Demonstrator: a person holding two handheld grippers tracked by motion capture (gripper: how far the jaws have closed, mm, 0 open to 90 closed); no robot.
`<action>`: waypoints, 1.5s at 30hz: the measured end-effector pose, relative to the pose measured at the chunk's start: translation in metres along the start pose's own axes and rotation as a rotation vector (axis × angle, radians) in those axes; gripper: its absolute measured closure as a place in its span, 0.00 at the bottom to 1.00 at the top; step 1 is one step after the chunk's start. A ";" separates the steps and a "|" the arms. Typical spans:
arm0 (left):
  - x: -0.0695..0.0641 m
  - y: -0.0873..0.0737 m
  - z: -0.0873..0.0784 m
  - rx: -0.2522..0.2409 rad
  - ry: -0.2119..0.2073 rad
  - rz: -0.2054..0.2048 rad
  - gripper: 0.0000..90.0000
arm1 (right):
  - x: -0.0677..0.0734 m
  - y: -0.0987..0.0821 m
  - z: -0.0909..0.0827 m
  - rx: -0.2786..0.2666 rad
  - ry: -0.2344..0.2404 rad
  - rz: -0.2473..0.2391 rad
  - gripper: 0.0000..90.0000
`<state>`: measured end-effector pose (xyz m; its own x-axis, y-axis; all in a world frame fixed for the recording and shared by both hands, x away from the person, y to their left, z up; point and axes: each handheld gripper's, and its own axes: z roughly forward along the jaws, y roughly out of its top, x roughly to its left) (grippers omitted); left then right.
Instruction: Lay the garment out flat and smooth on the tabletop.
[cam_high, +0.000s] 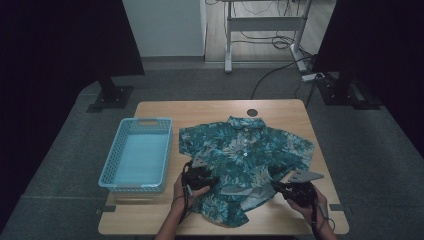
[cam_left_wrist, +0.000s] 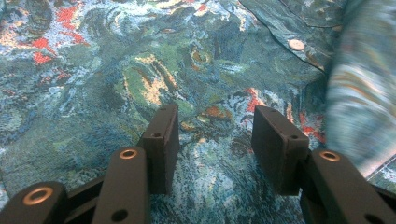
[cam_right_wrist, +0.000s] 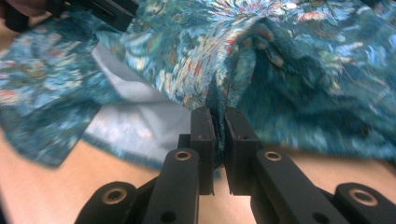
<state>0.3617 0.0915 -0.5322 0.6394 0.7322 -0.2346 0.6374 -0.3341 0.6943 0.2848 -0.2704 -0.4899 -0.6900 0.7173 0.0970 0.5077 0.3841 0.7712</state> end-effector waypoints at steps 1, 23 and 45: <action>0.000 0.000 0.000 0.002 0.002 0.000 0.57 | -0.001 -0.003 -0.005 -0.004 0.004 0.011 0.93; -0.010 0.001 0.002 0.017 0.057 0.041 0.53 | 0.005 -0.073 -0.062 0.038 -0.044 0.137 0.60; -0.018 -0.012 -0.016 -0.017 0.068 0.045 0.46 | -0.003 -0.067 -0.035 0.221 -0.017 0.230 0.93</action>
<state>0.3359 0.0921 -0.5258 0.6363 0.7555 -0.1563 0.6008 -0.3582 0.7146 0.2349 -0.3190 -0.5195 -0.5367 0.8086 0.2411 0.7504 0.3267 0.5746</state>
